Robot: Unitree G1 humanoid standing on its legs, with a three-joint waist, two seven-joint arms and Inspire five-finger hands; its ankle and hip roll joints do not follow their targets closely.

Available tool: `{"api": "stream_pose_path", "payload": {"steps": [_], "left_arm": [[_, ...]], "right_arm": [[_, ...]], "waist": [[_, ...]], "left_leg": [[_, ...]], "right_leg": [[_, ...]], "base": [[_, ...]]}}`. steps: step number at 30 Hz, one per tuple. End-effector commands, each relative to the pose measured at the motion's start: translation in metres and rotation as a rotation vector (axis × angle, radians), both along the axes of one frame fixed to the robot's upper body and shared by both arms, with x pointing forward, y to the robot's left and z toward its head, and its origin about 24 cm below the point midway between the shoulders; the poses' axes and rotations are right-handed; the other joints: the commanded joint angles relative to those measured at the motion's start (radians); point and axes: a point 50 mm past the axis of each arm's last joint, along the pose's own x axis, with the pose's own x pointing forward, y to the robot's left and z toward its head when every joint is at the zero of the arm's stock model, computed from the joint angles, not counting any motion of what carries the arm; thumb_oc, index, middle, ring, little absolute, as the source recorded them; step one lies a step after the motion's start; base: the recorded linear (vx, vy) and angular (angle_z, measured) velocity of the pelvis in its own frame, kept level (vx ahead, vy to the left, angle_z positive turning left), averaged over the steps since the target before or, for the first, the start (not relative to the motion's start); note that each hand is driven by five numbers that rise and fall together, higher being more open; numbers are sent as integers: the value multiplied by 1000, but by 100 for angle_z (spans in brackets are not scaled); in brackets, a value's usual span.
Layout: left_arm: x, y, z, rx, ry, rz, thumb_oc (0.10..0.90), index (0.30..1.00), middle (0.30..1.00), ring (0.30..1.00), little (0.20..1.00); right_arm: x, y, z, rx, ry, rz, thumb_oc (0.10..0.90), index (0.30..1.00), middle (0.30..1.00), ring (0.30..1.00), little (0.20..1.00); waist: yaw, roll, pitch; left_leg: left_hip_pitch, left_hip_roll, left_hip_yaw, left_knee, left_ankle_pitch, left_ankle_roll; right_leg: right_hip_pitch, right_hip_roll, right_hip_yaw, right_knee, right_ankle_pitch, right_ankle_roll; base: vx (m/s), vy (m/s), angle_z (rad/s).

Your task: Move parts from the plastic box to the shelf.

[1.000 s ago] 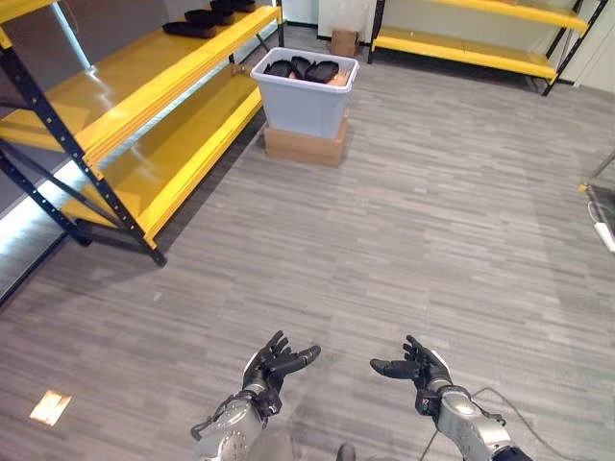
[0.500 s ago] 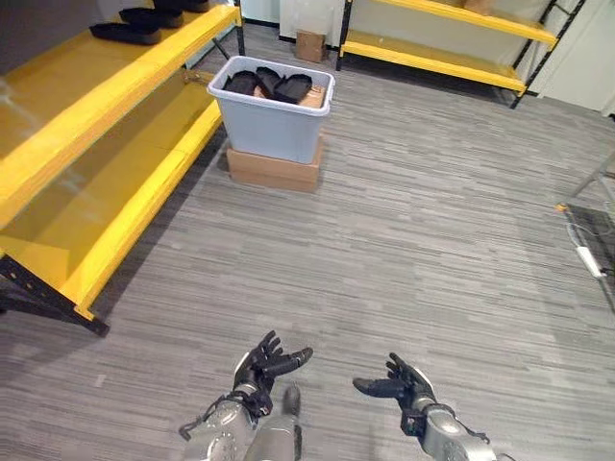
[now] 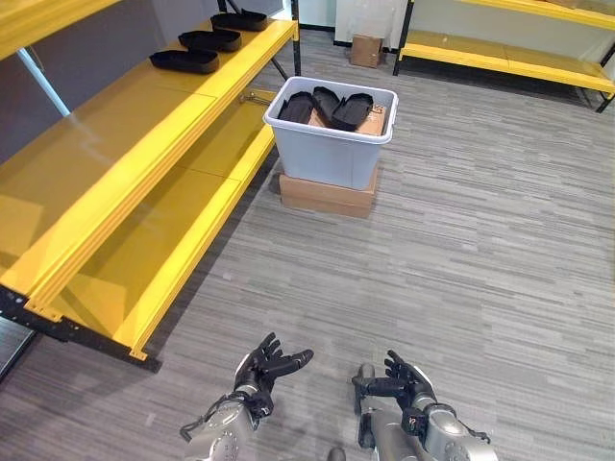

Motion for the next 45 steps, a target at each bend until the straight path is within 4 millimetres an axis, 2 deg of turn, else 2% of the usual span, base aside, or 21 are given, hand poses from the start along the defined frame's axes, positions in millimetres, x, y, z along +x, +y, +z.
{"api": "stream_pose_path", "payload": {"steps": [1,3,4,5,6,7,8,10,11,12,14,15,16,18,22,24,33,37,40,43,45], "left_arm": [[23,-11,36,-9,-220,-95,900,1000,1000,1000,1000],[23,-11,36,-8,-220,-95,900,1000,1000,1000,1000],[21,-18,32,-22,-207,-110,900,1000,1000,1000,1000],[21,-19,33,-21,-214,-111,900,1000,1000,1000,1000],[20,-18,32,-19,-210,-104,900,1000,1000,1000,1000],[20,-18,32,-18,-210,-104,900,1000,1000,1000,1000],[20,-16,31,-17,-205,-95,900,1000,1000,1000,1000],[19,-15,32,-22,-205,-74,900,1000,1000,1000,1000],[19,-14,32,-21,-203,-62,900,1000,1000,1000,1000],[18,-12,32,-22,-197,-48,900,1000,1000,1000,1000],[18,-9,32,-11,-194,-46,900,1000,1000,1000,1000],[17,-8,31,-6,-191,-47,900,1000,1000,1000,1000],[16,-8,29,5,-184,-54,900,1000,1000,1000,1000],[18,-9,29,16,-185,-56,900,1000,1000,1000,1000],[22,-9,35,15,-217,-55,900,1000,1000,1000,1000],[24,-10,36,13,-220,-51,900,1000,1000,1000,1000],[26,-2,39,75,-225,-73,900,1000,1000,1000,1000],[28,0,40,87,-229,-60,900,1000,1000,1000,1000],[27,0,40,90,-228,-61,900,1000,1000,1000,1000],[25,-1,38,90,-221,-69,900,1000,1000,1000,1000],[23,2,36,89,-208,-59,900,1000,1000,1000,1000]], "right_arm": [[40,2,33,-1,-211,19,900,1000,1000,1000,1000],[40,2,33,0,-211,19,900,1000,1000,1000,1000],[39,0,35,-5,-218,21,900,1000,1000,1000,1000],[38,-1,35,-13,-225,43,900,1000,1000,1000,1000],[38,-3,37,-13,-240,41,900,1000,1000,1000,1000],[38,-3,37,-13,-240,41,900,1000,1000,1000,1000],[37,-4,36,-15,-233,44,900,1000,1000,1000,1000],[39,-8,39,-41,-245,40,900,1000,1000,1000,1000],[39,-10,39,-47,-247,31,900,1000,1000,1000,1000],[38,-11,39,-50,-248,25,900,1000,1000,1000,1000],[36,-11,38,-44,-243,13,900,1000,1000,1000,1000],[35,-12,37,-45,-239,14,900,1000,1000,1000,1000],[32,-13,35,-52,-230,12,900,1000,1000,1000,1000],[31,-14,34,-62,-226,11,900,1000,1000,1000,1000],[31,-9,35,-77,-234,57,900,1000,1000,1000,1000],[33,-6,35,-79,-235,73,900,1000,1000,1000,1000],[43,13,46,-55,-289,137,900,1000,1000,1000,1000],[46,20,49,-53,-306,159,900,1000,1000,1000,1000],[45,27,50,-37,-311,176,900,1000,1000,1000,1000],[44,28,51,-29,-319,180,900,1000,1000,1000,1000],[44,29,51,-23,-316,177,900,1000,1000,1000,1000]], "waist": [[5,-51,-63],[4,-54,-65],[-18,-33,-94],[-21,-20,-93],[-25,-26,-80],[-27,-29,-83],[-17,-41,-70],[12,-57,-37],[23,-60,-29],[34,-76,-21],[48,-81,-25],[45,-80,-33],[42,-60,-40],[41,-45,-48],[46,-14,-68],[44,-13,-78],[40,-22,-116],[30,-12,-105],[15,10,-83],[8,37,-55],[9,44,-53]], "left_leg": [[-30,118,59,72,-122,-86],[-33,115,57,72,-120,-86],[-16,146,44,152,-93,-121],[-50,176,57,301,-18,-170],[-168,198,77,581,131,-245],[-173,195,75,581,135,-244],[-217,187,78,692,181,-257],[-302,152,85,826,154,-231],[-344,159,96,810,120,-202],[-415,236,127,697,84,-162],[-407,286,121,423,64,-144],[-389,314,118,309,77,-148],[-372,385,120,96,181,-172],[-367,422,101,-65,231,-190],[-340,406,36,-84,249,-206],[-323,381,53,-79,241,-199],[-330,247,101,25,99,-107],[-331,206,102,62,63,-68],[-294,188,98,62,47,-40],[-252,182,104,67,27,-20],[-228,180,123,64,12,-24]], "right_leg": [[149,-86,53,20,10,106],[147,-89,53,19,11,106],[163,-54,78,73,-14,74],[189,-26,72,98,-62,40],[237,0,90,101,-105,0],[234,-3,88,101,-104,1],[263,3,101,95,-118,-15],[300,2,120,89,-132,-29],[317,3,132,83,-137,-28],[341,-5,140,83,-151,-24],[362,-4,162,86,-182,-11],[363,-3,170,88,-189,-8],[381,7,172,89,-212,0],[398,10,186,90,-230,5],[438,3,223,122,-272,23],[446,-26,232,140,-266,39],[377,-147,307,234,-203,118],[288,-161,347,404,-117,128],[206,-128,370,591,-53,116],[138,-128,299,746,-48,102],[106,-177,218,687,-74,88]], "base": [[321,-60,25],[395,-63,68],[706,-115,56],[887,-188,60],[408,-120,79],[261,-114,68],[150,-63,-39],[231,-69,-102],[314,-53,-50],[332,-12,-39],[334,76,-51],[330,164,-52],[291,169,-47],[300,195,-60],[282,253,-47],[300,326,-84],[169,262,-16],[70,184,-2],[73,220,3],[98,179,4],[163,86,-10]]}}
